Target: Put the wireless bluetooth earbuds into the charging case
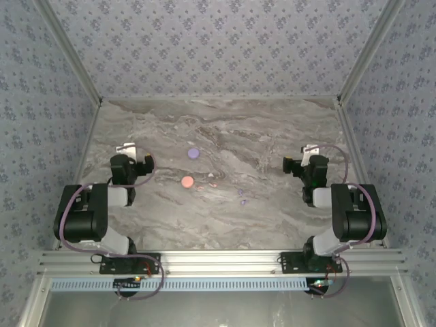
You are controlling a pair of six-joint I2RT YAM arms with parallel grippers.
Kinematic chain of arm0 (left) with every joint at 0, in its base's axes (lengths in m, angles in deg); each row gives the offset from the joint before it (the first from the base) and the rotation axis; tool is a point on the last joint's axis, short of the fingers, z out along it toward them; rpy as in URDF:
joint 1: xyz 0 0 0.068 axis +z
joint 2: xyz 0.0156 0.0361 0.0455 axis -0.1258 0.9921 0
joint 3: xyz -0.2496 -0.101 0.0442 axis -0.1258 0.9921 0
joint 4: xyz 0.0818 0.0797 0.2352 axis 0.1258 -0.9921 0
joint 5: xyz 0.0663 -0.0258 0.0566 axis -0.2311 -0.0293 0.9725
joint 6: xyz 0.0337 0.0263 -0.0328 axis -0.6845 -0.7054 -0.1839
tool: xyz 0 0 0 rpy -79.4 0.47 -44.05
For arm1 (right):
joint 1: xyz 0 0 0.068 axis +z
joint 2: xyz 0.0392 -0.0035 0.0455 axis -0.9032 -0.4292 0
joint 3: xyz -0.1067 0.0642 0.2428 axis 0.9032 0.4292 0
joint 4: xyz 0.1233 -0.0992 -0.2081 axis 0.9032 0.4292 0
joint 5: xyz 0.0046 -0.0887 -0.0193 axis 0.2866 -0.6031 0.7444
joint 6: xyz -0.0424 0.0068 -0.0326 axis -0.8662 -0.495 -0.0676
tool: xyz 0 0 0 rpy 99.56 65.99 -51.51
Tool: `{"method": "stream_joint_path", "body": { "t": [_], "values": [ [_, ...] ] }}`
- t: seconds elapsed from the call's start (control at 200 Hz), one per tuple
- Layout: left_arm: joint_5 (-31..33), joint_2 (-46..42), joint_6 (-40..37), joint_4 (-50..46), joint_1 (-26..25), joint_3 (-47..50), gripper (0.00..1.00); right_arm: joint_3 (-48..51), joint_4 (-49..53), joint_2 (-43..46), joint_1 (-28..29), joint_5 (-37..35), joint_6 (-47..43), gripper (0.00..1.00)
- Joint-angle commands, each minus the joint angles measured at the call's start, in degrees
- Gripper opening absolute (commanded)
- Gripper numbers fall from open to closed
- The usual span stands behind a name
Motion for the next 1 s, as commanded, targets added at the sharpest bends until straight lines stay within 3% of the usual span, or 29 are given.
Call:
{"method": "stream_joint_path", "body": {
  "t": [0.0, 0.69, 0.9, 0.994],
  "values": [
    [0.2, 0.3, 0.4, 0.0, -0.2, -1.2, 0.99, -1.4, 0.3, 0.1, -0.4, -0.9, -0.4, 1.0],
    [0.2, 0.3, 0.4, 0.2, -0.2, -1.0, 0.99, -1.3, 0.1, 0.2, -0.3, -0.9, -0.4, 1.0],
    [2.8, -5.9, 1.4, -2.7, -0.4, 0.2, 0.99, -4.2, 11.4, 7.3, -0.1, -5.5, 1.9, 1.0],
    [4.2, -11.1, 3.5, -14.1, -0.4, -2.8, 0.99, -8.6, 23.7, 10.1, -0.2, -5.3, 4.7, 1.0]
  ]
}}
